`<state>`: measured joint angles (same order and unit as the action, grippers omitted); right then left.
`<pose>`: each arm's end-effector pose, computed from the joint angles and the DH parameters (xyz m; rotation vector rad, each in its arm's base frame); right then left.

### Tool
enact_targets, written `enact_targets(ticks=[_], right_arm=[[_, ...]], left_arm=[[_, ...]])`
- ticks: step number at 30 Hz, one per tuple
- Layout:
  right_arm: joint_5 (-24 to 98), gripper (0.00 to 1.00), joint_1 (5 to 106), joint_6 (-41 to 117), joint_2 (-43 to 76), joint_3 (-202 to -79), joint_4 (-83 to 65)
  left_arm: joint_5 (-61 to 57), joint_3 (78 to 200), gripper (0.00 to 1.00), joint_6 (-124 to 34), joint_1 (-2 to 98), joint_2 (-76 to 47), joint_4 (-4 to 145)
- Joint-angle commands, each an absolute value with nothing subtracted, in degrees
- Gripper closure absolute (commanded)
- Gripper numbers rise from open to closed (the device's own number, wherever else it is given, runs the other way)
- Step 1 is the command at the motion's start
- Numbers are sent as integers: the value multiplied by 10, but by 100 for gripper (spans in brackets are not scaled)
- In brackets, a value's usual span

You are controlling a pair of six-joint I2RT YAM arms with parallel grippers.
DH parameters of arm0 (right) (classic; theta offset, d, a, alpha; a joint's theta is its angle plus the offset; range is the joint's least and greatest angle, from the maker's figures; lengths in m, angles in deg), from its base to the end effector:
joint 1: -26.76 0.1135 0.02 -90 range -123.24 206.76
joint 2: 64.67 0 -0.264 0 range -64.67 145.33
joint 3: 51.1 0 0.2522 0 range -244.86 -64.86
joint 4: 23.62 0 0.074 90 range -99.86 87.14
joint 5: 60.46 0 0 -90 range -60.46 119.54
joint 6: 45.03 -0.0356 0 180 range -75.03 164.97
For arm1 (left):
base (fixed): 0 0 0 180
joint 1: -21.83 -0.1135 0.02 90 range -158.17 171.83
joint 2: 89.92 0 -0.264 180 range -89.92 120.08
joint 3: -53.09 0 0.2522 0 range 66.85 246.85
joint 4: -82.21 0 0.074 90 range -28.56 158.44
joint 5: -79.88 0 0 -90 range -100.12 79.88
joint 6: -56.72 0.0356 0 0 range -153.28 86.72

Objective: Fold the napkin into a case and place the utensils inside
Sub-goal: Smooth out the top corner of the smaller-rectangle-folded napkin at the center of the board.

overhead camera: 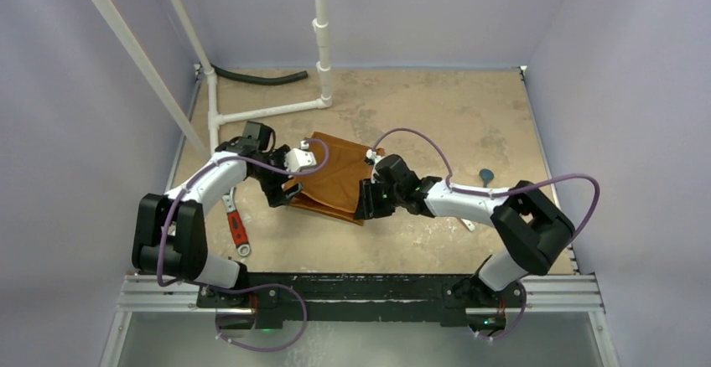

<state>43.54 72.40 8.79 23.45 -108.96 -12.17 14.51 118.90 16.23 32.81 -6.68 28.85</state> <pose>0.2107 0.2278 0.1780 -0.3414 2.4668 0.9607 0.2569 -0.0650 0.1997 1.4245 2.2481 -0.3996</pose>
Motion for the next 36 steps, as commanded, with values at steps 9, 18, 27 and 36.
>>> enact_targets(ticks=[9, 18, 27, 36], right_arm=[[488, 65, 725, 36, 287, -1119, -148], [475, 61, 724, 42, 267, -1143, -80], [467, 57, 723, 11, 268, -1145, -103], [481, 59, 725, -29, 321, -1157, -170]], left_arm=[[75, 1112, 16, 243, 379, -115, 402], [16, 1082, 34, 239, 397, -126, 466], [20, 1074, 41, 260, 405, -133, 443], [14, 1065, 42, 270, 410, -141, 425]])
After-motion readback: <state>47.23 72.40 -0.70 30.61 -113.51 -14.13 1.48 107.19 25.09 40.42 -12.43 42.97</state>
